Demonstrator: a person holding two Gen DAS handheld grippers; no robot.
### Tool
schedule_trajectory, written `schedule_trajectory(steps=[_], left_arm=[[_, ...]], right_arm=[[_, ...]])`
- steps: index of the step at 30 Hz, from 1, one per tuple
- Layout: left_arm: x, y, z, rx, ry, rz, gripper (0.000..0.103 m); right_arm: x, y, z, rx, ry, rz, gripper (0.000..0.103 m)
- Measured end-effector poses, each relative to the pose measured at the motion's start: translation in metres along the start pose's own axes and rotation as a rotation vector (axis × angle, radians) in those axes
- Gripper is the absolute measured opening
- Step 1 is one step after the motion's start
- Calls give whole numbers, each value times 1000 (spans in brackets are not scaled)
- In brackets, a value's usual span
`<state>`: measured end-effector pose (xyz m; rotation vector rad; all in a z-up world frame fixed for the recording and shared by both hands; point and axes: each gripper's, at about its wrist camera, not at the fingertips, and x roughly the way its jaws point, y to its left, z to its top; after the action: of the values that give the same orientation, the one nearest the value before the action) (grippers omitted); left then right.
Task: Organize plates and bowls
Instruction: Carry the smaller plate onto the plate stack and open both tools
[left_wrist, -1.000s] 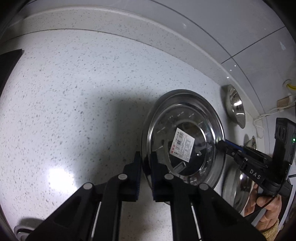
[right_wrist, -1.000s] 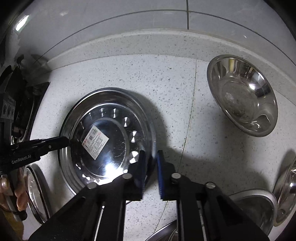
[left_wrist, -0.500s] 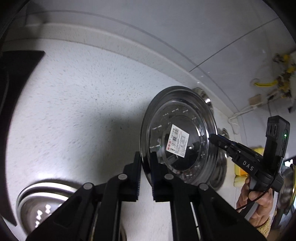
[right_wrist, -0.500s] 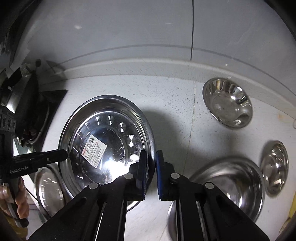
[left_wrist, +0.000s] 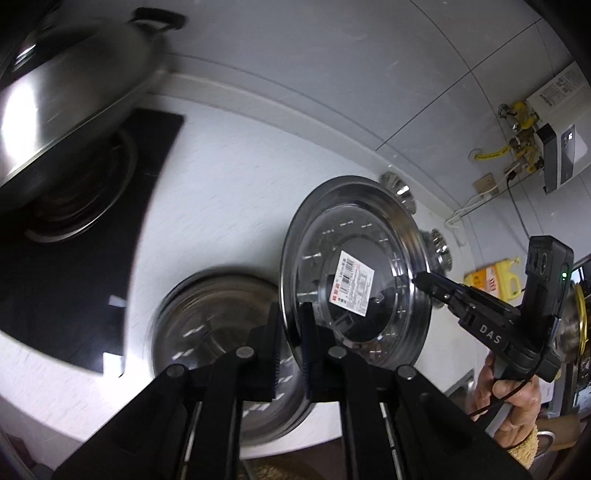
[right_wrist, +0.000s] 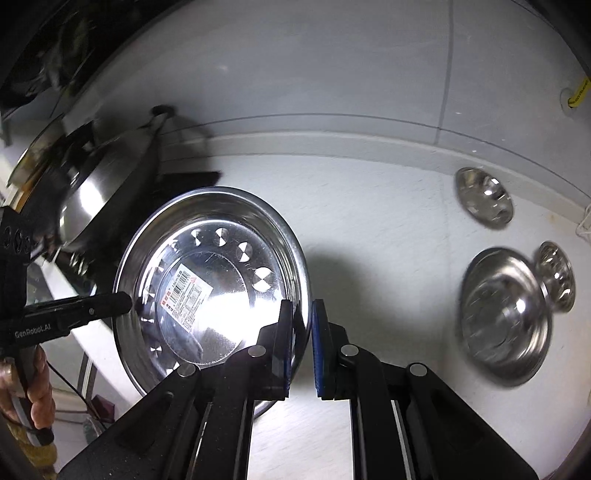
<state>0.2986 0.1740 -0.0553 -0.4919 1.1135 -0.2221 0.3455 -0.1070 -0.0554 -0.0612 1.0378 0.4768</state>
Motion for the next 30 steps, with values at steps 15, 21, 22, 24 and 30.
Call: schedule_trajectory(steps=[15, 21, 22, 24, 30], left_arm=[[34, 93, -67, -98, 129, 55, 8], [53, 90, -68, -91, 153, 67, 8], [56, 89, -69, -82, 158, 74, 8], [57, 89, -69, -72, 161, 83, 8], [56, 88, -67, -38, 138, 114, 10]], right_arm=[[73, 48, -73, 45, 158, 38, 9], [88, 48, -81, 67, 195, 36, 9], [89, 49, -81, 69, 201, 34, 9], [92, 49, -82, 68, 210, 29, 9], [92, 49, -82, 58, 204, 15, 9]])
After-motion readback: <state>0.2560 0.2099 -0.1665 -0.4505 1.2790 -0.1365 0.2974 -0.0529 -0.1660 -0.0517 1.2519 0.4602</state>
